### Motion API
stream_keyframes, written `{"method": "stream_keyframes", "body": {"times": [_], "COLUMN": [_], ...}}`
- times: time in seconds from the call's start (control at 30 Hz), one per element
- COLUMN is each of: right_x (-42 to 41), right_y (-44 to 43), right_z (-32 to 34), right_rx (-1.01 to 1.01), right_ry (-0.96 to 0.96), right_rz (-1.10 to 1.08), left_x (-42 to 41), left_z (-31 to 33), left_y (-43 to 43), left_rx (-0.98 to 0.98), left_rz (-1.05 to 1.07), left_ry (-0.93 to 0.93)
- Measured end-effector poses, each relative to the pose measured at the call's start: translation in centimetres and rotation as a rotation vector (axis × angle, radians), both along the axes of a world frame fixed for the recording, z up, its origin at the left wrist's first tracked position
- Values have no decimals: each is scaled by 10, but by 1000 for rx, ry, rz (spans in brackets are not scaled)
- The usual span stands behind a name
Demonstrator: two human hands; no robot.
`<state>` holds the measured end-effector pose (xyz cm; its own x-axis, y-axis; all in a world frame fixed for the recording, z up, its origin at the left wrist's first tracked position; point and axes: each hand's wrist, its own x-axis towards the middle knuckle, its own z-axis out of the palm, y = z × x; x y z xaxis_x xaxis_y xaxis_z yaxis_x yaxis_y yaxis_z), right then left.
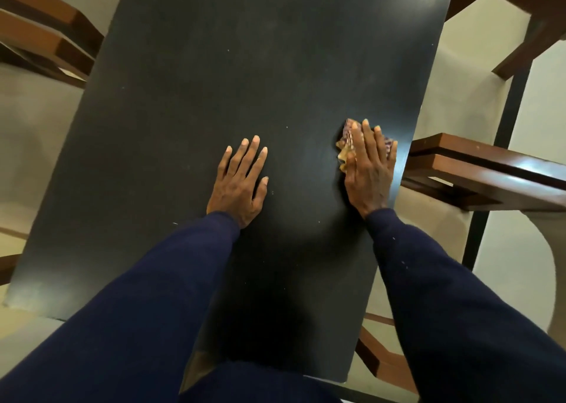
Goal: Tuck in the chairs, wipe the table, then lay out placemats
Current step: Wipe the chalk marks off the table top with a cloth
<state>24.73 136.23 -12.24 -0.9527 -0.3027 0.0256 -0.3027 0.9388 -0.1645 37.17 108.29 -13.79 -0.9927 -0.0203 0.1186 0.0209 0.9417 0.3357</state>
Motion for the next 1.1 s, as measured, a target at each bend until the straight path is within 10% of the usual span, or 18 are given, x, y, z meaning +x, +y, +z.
{"method": "stream_keyframes", "body": {"times": [0.3, 0.63, 1.1], "right_x": [32, -52, 105], "right_y": [-32, -58, -19], "right_z": [1, -2, 12], "right_rx": [13, 2, -11], "right_ry": [11, 41, -64], "right_rz": [634, 98, 814], "left_x": [0, -1, 23], "left_z": [2, 3, 4], "left_y": [-1, 0, -16], "left_rx": [4, 23, 174], "left_rz": [-10, -3, 284], "left_ry": [6, -13, 111]}}
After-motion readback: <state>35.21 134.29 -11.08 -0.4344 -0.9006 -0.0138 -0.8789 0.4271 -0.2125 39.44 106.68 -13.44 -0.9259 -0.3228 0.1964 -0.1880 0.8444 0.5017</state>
